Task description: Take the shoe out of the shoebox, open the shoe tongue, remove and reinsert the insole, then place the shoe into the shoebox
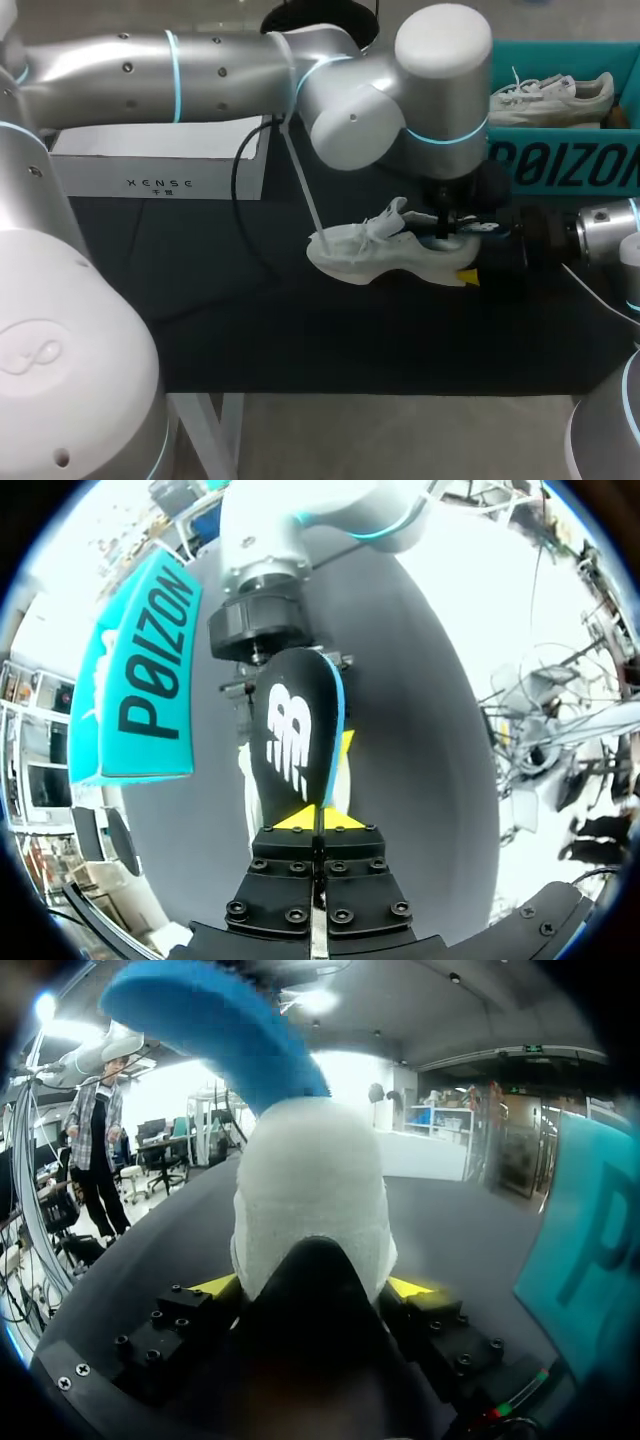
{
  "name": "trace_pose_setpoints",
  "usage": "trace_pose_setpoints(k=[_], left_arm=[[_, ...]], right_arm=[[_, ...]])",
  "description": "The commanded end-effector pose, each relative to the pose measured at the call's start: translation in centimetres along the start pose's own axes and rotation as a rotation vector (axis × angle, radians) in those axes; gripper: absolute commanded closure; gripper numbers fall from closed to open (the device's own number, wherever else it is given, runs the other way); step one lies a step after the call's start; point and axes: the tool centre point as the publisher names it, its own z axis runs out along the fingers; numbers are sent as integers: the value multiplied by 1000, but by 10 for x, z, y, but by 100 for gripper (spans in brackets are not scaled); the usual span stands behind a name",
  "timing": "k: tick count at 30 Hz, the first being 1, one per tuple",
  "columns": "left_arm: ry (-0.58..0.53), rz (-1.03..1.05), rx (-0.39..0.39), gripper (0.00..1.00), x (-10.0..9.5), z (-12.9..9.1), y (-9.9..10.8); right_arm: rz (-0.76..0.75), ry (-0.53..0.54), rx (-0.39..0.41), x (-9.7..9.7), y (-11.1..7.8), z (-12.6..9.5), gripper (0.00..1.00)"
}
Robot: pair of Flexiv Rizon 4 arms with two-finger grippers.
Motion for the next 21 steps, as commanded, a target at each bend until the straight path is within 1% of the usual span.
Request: trace_pose_setpoints(k=[1,11,21], left_arm=[[8,4,-8,100,-3,12,-10],[-6,-12,-14,100,-8,13,-7],[-22,-28,-24,100,-6,11,-4]], right_arm=[[0,-1,4,0,-1,2,100],[0,-1,4,0,-1,2,100],[0,-1,4,0,-1,2,100]])
